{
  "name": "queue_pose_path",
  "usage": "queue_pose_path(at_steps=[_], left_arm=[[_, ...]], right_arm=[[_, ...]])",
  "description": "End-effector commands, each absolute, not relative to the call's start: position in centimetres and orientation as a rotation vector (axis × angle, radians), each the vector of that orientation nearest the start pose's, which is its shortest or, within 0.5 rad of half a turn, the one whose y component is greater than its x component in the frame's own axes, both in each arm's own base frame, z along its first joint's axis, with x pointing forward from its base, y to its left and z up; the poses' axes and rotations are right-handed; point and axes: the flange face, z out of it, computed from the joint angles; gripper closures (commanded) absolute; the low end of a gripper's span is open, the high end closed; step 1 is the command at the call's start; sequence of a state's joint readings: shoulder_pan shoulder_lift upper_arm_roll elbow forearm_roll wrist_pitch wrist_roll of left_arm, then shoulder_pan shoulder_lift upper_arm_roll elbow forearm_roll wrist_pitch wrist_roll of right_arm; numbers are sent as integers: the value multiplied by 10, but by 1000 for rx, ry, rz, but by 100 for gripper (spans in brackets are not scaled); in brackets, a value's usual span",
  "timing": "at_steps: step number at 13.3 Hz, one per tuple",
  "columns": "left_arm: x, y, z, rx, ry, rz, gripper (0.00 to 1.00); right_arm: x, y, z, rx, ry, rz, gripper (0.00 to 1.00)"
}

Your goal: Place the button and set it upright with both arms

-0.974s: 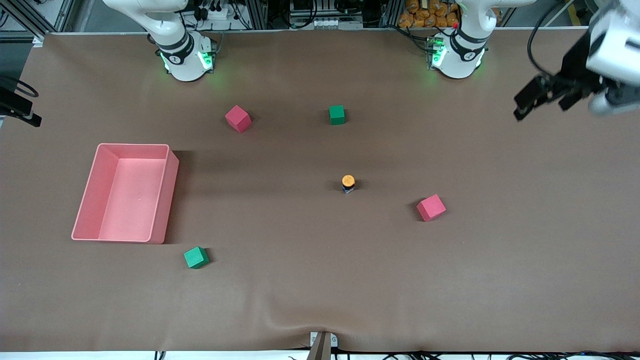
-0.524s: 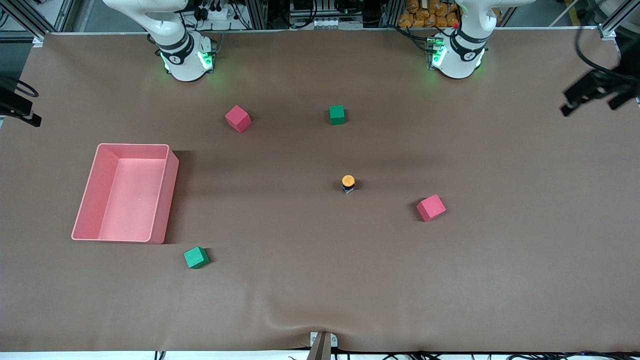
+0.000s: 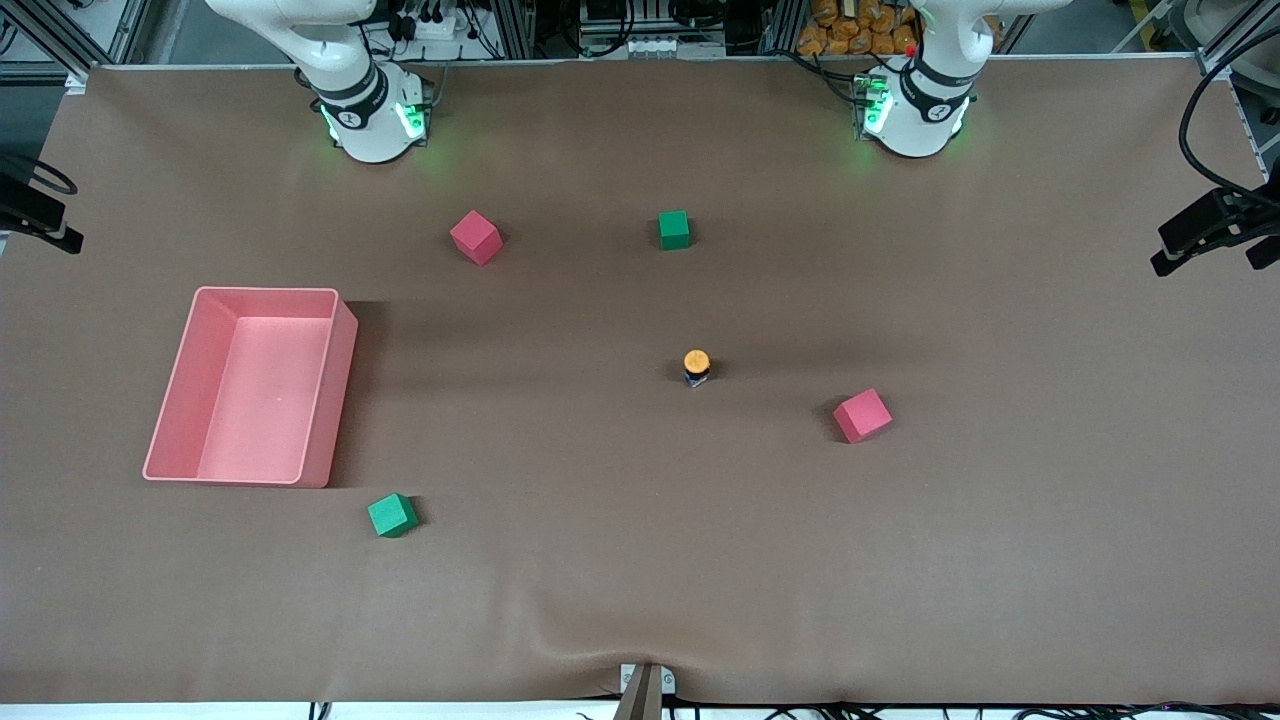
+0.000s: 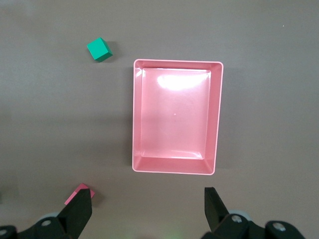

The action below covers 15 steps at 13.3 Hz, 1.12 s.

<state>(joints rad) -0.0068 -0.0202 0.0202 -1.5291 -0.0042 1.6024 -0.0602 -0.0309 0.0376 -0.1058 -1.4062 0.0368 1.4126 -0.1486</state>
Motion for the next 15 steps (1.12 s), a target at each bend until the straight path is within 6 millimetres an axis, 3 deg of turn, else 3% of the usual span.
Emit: queue_pose_path(at_steps=[1,15], left_arm=[[555,6,660,-3155,-118,-150,0],[554,7,655,-3154,-118,-133,0]], right_arm=[[545,-69,669,-3100,-22,34,0],[546,-67,667,-3099,-29,36,0]])
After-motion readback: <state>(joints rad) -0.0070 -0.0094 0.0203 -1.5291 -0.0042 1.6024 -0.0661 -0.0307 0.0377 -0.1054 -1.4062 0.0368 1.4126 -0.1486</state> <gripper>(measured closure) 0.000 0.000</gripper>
